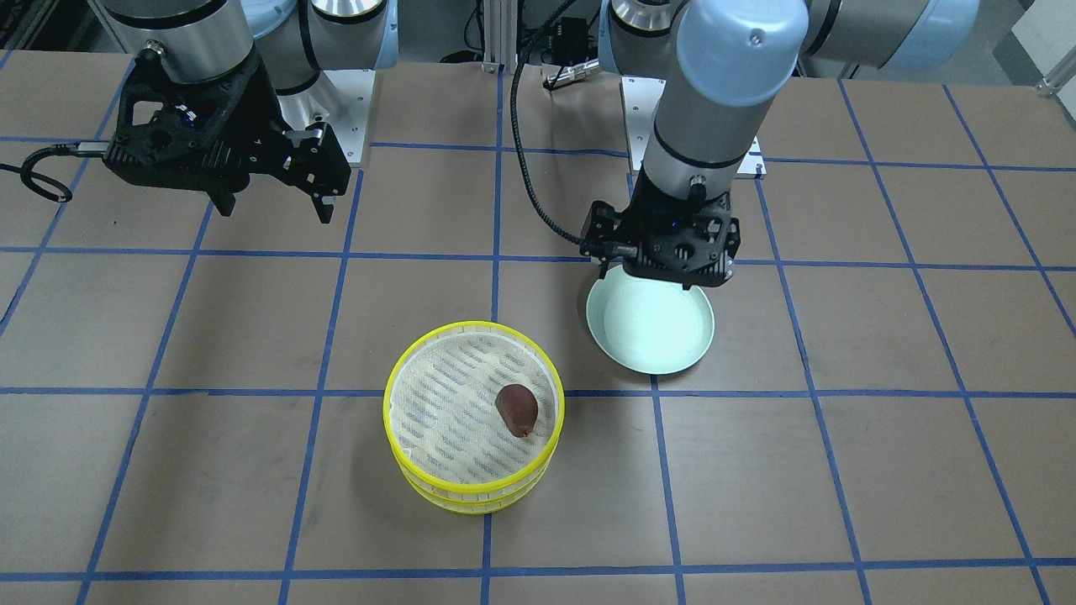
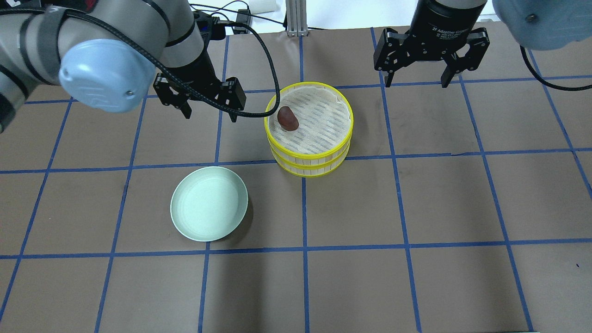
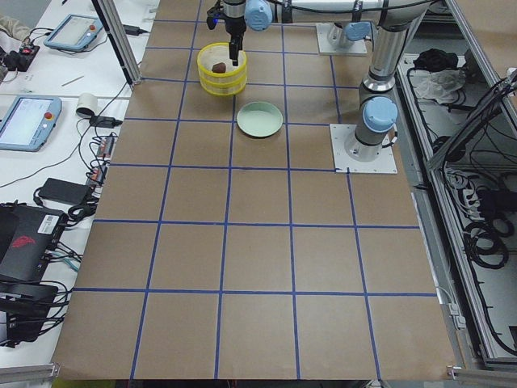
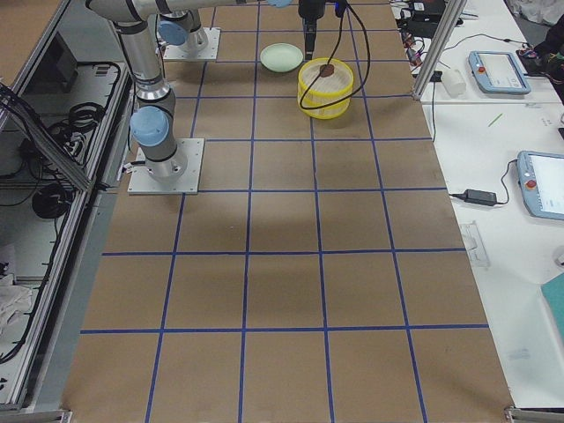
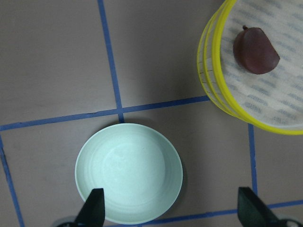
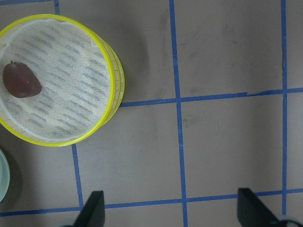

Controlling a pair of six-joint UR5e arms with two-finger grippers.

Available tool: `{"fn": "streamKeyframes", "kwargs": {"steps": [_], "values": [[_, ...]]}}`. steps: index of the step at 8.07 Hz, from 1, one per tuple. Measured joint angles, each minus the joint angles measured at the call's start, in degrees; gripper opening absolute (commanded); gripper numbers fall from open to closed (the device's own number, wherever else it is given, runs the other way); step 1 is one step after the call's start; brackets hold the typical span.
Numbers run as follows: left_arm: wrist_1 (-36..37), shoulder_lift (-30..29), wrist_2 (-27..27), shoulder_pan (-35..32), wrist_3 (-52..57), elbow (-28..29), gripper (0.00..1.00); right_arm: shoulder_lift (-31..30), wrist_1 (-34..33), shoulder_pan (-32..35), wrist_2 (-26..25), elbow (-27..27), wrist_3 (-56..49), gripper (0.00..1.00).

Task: Place buns in different layers of steamer

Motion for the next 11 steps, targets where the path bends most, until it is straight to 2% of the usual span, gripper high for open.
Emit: {"fn": "streamKeyframes", "kwargs": {"steps": [2, 5, 11], "values": [[-5.1, 4.3, 0.3, 3.0, 0.1, 0.1, 1.0, 0.0, 0.0, -0.1, -0.1, 0.0, 0.0, 1.0], [-8.7, 9.3, -0.3, 6.4, 0.1, 0.0, 1.0, 0.0, 0.0, -0.2, 0.1, 0.0, 0.0, 1.0], [-9.2, 11.7, -0.4, 7.3, -0.1, -0.8, 1.0, 0.0, -0.1, -0.2, 0.2, 0.0, -0.1, 1.0]]}}
